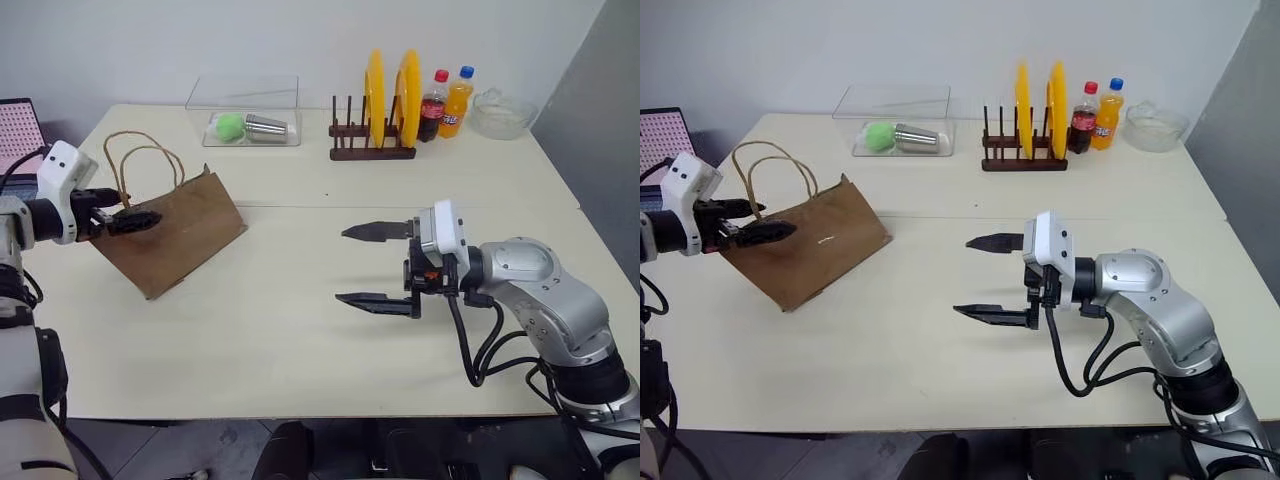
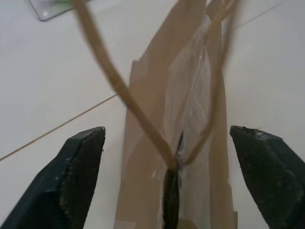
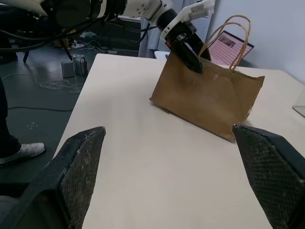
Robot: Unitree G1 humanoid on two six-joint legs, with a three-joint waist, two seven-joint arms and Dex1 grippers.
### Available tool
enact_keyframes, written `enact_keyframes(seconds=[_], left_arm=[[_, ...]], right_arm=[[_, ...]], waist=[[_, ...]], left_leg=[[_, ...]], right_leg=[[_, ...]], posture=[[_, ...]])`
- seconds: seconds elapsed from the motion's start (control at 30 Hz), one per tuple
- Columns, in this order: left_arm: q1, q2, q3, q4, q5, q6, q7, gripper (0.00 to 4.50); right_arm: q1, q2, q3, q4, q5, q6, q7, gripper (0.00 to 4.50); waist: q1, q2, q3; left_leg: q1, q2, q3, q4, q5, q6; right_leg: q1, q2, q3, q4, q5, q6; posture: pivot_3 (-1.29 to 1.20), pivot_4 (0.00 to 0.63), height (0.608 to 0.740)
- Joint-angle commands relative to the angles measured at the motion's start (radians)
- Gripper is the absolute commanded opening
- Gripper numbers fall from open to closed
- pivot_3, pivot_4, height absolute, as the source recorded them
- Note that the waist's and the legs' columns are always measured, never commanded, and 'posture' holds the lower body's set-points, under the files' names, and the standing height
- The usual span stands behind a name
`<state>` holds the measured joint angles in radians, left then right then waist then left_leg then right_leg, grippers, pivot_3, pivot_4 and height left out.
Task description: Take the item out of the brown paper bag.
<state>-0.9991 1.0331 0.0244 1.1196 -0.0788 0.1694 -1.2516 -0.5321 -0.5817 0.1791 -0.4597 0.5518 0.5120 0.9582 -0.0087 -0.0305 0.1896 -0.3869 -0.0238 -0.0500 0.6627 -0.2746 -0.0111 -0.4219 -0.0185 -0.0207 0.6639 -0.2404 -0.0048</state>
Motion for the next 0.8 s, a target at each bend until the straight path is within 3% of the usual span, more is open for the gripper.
enact_keyframes(seconds=[0.03,0.37,0.8], left_arm=[[-0.038,0.016,-0.008,0.031,0.034,-0.030,-0.030,3.23],[-0.051,-0.032,-0.003,0.060,0.064,-0.100,-0.022,0.02],[-0.267,-0.140,-0.082,0.033,0.143,-0.272,-0.149,0.02]], right_arm=[[-0.011,-0.011,-0.027,-0.047,0.018,0.004,0.003,4.50],[-0.005,-0.025,-0.037,-0.072,0.030,0.034,-0.008,4.50],[0.138,-0.069,-0.172,-0.183,0.064,0.115,-0.149,4.50]], waist=[[0.000,0.000,0.000],[0.001,0.000,0.000],[0.006,-0.004,0.002]], left_leg=[[0.000,0.000,0.000,0.000,0.000,0.000],[0.001,0.000,-0.001,0.001,0.000,0.000],[-0.010,0.000,-0.004,0.007,0.000,0.000]], right_leg=[[0.000,0.000,0.000,0.000,0.000,0.000],[0.000,0.000,0.000,0.001,0.000,0.000],[-0.003,-0.001,-0.005,0.000,0.003,-0.004]], posture=[[0.00,0.150,0.740],[0.00,0.150,0.740],[0.00,0.150,0.740]])
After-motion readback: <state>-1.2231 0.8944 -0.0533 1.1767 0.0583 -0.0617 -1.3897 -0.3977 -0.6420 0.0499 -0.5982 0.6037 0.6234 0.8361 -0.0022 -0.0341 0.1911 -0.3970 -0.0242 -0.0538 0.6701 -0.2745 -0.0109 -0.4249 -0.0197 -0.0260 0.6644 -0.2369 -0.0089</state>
